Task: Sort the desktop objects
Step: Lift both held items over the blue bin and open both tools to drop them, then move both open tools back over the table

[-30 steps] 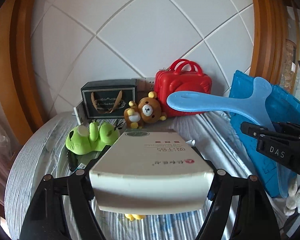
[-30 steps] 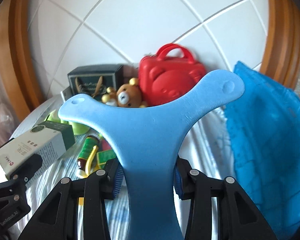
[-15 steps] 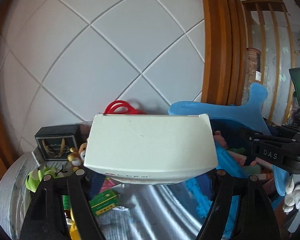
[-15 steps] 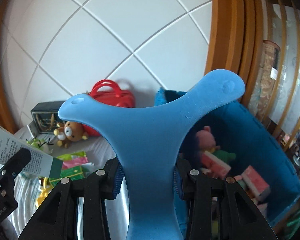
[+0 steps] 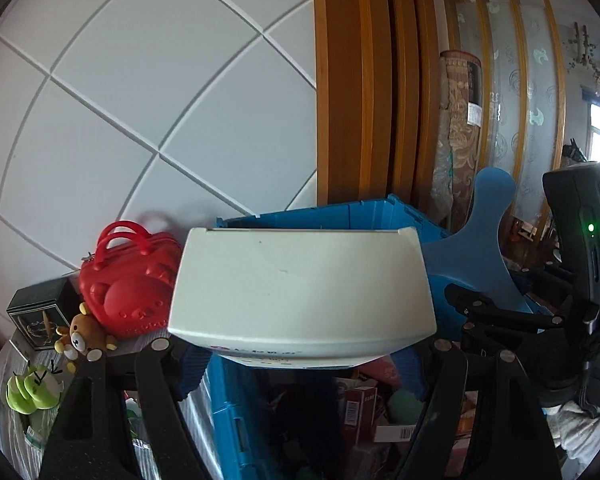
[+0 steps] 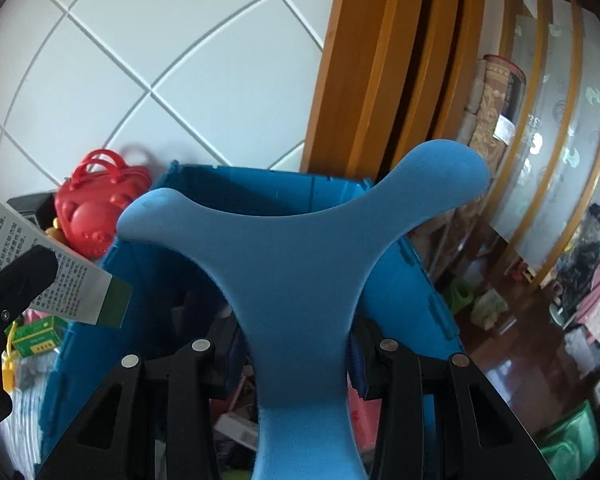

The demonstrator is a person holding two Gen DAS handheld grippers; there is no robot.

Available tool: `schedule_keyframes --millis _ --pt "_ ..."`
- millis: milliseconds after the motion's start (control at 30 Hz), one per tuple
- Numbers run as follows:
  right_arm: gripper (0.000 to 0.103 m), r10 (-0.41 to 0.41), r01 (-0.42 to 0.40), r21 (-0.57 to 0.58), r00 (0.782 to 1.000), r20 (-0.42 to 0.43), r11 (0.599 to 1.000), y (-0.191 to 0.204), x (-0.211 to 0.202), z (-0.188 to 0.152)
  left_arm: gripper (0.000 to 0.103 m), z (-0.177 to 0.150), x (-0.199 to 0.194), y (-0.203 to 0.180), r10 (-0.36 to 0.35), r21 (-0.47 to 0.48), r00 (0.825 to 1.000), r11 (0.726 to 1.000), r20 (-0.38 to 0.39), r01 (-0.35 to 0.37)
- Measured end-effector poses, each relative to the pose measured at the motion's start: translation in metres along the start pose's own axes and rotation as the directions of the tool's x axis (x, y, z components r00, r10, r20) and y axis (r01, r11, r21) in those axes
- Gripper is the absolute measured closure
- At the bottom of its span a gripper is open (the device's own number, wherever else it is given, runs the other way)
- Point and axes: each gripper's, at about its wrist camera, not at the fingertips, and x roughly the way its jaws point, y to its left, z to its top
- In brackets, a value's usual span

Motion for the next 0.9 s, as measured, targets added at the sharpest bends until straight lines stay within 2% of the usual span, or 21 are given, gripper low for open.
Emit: schedule_keyframes --millis 200,333,467,500,567,600,633,900 --pt "0.062 0.044 -0.045 -0.013 0.993 -0.110 0.999 -0.020 0.053 -0.005 0.027 -0.002 0.048 -0.018 0.035 0.020 0.991 0.999 -0.126 -0.033" --pt "0.062 0.070 -0.078 -0.044 0.984 -0.162 0.996 -0.020 0.076 -0.007 0.027 -0.001 0.069 -0.025 0.072 0.036 0.981 0.997 -0.178 -0.067" --pt "0.062 0.082 -0.095 -0.053 0.976 -0.202 0.994 -0.019 0.096 -0.010 0.027 -0.006 0.079 -0.023 0.070 0.023 0.972 0.998 -0.224 -0.067" --pt "0.060 0.086 -0.099 -0.054 0.973 -0.213 0.994 -0.020 0.100 -0.012 0.027 -0.007 0.081 -0.023 0.072 0.022 0.969 0.997 -0.235 -0.068" --pt "0.043 0.082 -0.098 -0.061 0.971 -0.227 0.993 -0.019 0.105 -0.015 0.026 -0.009 0.086 -0.024 0.073 0.021 0.964 0.997 -0.256 -0.070" --pt "0.024 0.077 -0.094 -0.065 0.970 -0.231 0.993 -0.019 0.106 -0.016 0.026 -0.010 0.088 -0.024 0.072 0.022 0.962 0.997 -0.265 -0.068" --pt "0.010 0.071 -0.090 -0.069 0.970 -0.231 0.994 -0.019 0.106 -0.016 0.026 -0.011 0.088 -0.024 0.067 0.021 0.960 0.998 -0.273 -0.064" --pt "0.006 0.041 -0.063 -0.091 0.973 -0.228 0.994 -0.023 0.093 -0.021 0.026 -0.016 0.084 -0.026 0.045 0.031 0.957 0.999 -0.286 -0.037"
